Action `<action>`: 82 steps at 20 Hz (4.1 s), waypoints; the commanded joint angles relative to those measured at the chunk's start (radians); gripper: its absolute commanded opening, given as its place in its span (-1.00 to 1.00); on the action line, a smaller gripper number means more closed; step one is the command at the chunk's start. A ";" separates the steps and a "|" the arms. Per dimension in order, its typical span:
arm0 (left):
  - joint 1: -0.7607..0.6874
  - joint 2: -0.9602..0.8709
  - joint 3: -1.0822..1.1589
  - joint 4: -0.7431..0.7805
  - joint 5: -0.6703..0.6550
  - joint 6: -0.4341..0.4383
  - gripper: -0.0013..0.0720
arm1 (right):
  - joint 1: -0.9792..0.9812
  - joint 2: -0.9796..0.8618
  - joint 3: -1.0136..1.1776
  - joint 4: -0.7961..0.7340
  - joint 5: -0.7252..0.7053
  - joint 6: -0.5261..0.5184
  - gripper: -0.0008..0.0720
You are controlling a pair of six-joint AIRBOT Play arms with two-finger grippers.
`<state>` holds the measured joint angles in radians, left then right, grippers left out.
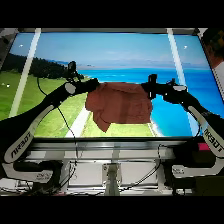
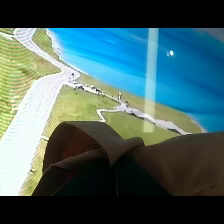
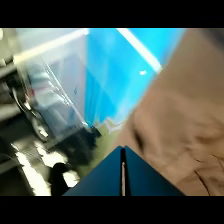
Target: Fold the clothes and pants, and hang the long-sleeved shirts on hangers.
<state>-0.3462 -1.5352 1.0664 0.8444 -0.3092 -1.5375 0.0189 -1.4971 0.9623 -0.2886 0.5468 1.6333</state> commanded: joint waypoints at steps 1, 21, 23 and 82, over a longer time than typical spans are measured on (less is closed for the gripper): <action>0.001 0.006 0.000 0.000 0.002 0.000 -0.92 | 0.000 0.021 0.084 -0.290 0.073 -0.199 -0.93; -0.001 0.005 0.000 0.000 0.002 0.000 -0.92 | 0.032 -0.098 0.228 -0.761 0.303 -1.395 0.52; -0.001 0.005 0.000 0.000 0.002 0.000 -0.92 | 0.055 -0.127 0.228 -0.762 0.236 -1.394 0.51; -0.007 0.122 -0.004 0.333 0.014 -0.217 -0.92 | 0.082 0.168 0.012 -0.676 0.210 -0.981 -0.95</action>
<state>-0.3515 -1.3384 1.0611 1.1839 -0.4191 -1.7512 0.0994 -1.2301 0.9859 -0.9791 0.8623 0.6632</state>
